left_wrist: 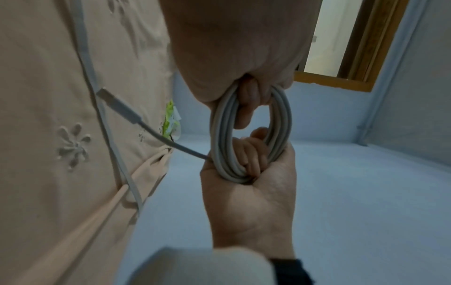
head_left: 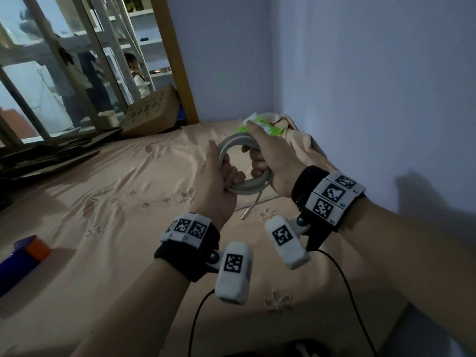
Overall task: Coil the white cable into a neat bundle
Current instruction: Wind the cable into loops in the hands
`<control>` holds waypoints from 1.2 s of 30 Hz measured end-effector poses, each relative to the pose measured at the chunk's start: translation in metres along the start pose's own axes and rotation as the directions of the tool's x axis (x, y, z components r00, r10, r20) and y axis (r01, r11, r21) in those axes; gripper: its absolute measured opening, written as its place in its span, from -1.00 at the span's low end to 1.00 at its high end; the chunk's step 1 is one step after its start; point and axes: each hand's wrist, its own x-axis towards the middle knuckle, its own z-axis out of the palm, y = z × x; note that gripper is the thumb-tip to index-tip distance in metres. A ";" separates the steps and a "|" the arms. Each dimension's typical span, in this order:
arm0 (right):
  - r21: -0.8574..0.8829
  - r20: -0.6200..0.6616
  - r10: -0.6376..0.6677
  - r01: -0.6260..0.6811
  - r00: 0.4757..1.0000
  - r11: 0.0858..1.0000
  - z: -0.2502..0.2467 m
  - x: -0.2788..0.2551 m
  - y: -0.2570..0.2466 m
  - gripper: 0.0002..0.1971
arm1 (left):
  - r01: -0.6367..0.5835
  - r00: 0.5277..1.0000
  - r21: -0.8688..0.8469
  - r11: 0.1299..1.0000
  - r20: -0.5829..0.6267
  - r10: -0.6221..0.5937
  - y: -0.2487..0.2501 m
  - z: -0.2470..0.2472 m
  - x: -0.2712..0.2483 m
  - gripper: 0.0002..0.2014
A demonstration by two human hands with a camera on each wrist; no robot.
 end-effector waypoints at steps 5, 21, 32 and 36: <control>-0.223 0.024 -0.168 0.169 0.986 0.960 -0.004 0.004 -0.006 -0.56 | 0.048 0.997 0.176 0.983 0.053 -0.059 0.008 0.000 -0.002 -0.54; 0.100 -0.021 0.025 -0.023 0.999 0.995 0.017 -0.006 0.007 -0.56 | 0.033 0.962 -0.043 0.999 -0.268 -0.043 0.006 0.008 -0.009 -0.47; -0.420 0.252 -0.106 0.207 0.962 0.884 0.006 -0.003 -0.002 -0.56 | 0.116 0.991 0.316 0.942 -0.098 -0.089 0.009 -0.006 -0.005 -0.42; -0.319 0.241 -0.101 0.177 0.965 0.931 0.007 -0.005 0.001 -0.56 | 0.100 0.988 0.222 0.970 -0.136 -0.071 0.007 -0.008 -0.002 -0.50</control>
